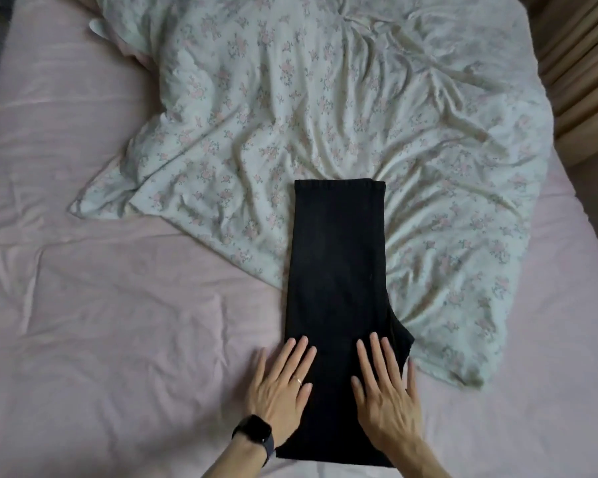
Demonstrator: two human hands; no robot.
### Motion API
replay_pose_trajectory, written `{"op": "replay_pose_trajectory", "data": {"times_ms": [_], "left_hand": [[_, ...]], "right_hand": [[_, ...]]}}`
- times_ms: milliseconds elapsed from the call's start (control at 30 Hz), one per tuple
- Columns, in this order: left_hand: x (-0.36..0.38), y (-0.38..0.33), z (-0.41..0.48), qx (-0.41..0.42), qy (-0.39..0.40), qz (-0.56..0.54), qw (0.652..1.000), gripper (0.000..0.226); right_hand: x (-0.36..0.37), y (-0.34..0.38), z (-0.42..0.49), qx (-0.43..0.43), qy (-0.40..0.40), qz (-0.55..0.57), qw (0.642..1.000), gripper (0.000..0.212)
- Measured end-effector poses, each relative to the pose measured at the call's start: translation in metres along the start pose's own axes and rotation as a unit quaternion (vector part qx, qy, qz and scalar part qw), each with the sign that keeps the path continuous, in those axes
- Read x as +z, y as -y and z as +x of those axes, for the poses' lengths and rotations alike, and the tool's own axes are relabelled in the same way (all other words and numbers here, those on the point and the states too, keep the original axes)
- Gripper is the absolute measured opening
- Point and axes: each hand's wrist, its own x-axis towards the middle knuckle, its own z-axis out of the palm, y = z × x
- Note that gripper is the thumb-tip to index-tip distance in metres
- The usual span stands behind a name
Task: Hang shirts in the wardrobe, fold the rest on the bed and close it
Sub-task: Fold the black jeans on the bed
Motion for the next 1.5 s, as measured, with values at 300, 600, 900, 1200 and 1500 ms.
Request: {"op": "replay_pose_trajectory", "data": {"times_ms": [300, 600, 900, 1200, 1500], "left_hand": [[0.011, -0.007, -0.054, 0.051, 0.033, 0.017, 0.998, 0.069], [0.031, -0.038, -0.094, 0.019, 0.097, 0.096, 0.990, 0.081], [0.034, -0.054, -0.079, 0.054, 0.020, 0.204, 0.977, 0.060], [-0.007, -0.063, -0.105, 0.058, 0.019, 0.199, 0.978, 0.059], [-0.088, -0.095, -0.195, 0.012, 0.163, 0.066, 0.984, 0.064]], "right_hand": [[0.011, -0.001, -0.074, 0.010, 0.025, 0.030, 0.999, 0.063], [0.032, -0.013, -0.122, -0.112, 0.032, -0.036, 0.992, 0.063], [0.016, -0.003, -0.108, -0.108, 0.075, -0.092, 0.987, 0.061], [-0.024, -0.003, -0.113, -0.147, 0.177, -0.063, 0.971, 0.058], [-0.125, 0.010, -0.193, -0.097, 0.240, 0.078, 0.963, 0.070]]}}
